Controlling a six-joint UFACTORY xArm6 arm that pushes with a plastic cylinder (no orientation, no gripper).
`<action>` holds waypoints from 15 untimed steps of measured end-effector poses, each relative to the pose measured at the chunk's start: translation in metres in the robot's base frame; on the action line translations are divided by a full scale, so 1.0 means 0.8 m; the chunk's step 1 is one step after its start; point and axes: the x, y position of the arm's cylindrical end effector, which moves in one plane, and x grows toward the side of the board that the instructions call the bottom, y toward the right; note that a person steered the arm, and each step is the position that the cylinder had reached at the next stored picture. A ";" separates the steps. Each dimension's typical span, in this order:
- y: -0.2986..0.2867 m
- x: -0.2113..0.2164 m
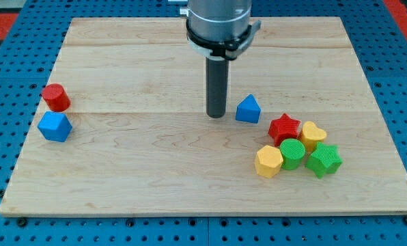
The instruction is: Place the blue triangle at the top of the red star
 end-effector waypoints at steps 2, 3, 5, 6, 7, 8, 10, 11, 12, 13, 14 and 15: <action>0.053 -0.029; 0.139 -0.025; 0.138 -0.029; 0.160 -0.042; 0.202 -0.012; 0.201 0.038; 0.178 -0.022; 0.178 -0.056; 0.179 -0.054; 0.220 -0.013; 0.221 -0.011; 0.221 -0.010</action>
